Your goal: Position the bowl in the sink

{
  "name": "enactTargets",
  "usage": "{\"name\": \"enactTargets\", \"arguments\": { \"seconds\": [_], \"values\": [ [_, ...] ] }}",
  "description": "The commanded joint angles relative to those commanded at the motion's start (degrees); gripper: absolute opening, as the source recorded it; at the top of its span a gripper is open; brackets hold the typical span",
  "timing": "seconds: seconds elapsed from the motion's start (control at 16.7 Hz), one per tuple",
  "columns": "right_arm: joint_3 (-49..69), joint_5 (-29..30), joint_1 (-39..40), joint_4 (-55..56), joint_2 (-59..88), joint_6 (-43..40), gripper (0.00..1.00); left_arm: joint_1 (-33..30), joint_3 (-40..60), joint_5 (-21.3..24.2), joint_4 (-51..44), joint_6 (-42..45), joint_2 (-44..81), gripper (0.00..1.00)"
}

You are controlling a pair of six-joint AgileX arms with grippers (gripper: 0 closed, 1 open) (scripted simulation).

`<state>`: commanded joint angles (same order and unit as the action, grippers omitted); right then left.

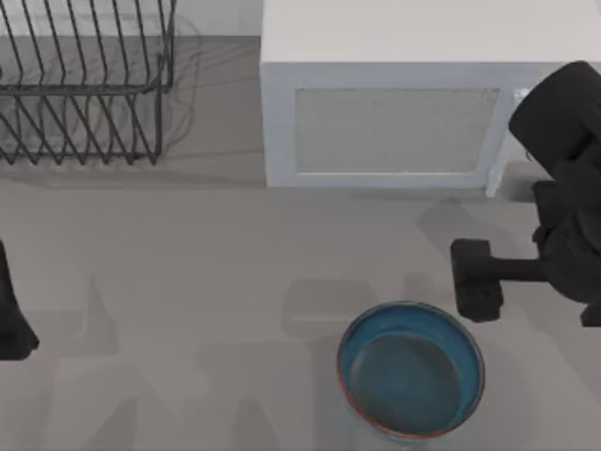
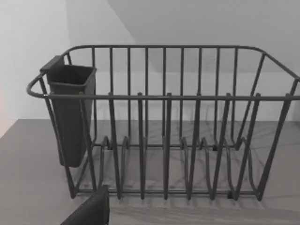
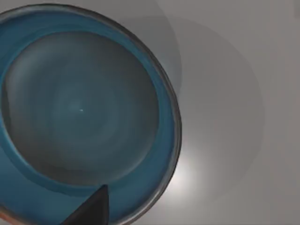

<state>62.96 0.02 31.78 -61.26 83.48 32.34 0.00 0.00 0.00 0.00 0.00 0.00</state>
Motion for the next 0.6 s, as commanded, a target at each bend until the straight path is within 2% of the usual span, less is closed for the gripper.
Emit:
{"name": "enactTargets", "arguments": {
  "seconds": [0.24, 0.6],
  "values": [
    [7.35, 0.00, 3.47, -6.23, 8.54, 3.53, 1.00, 0.00, 0.00, 0.00, 0.00, 0.00, 0.00, 1.00],
    [8.01, -0.02, 3.60, -6.74, 9.33, 3.86, 1.00, 0.00, 0.00, 0.00, 0.00, 0.00, 0.00, 1.00]
  ]
}}
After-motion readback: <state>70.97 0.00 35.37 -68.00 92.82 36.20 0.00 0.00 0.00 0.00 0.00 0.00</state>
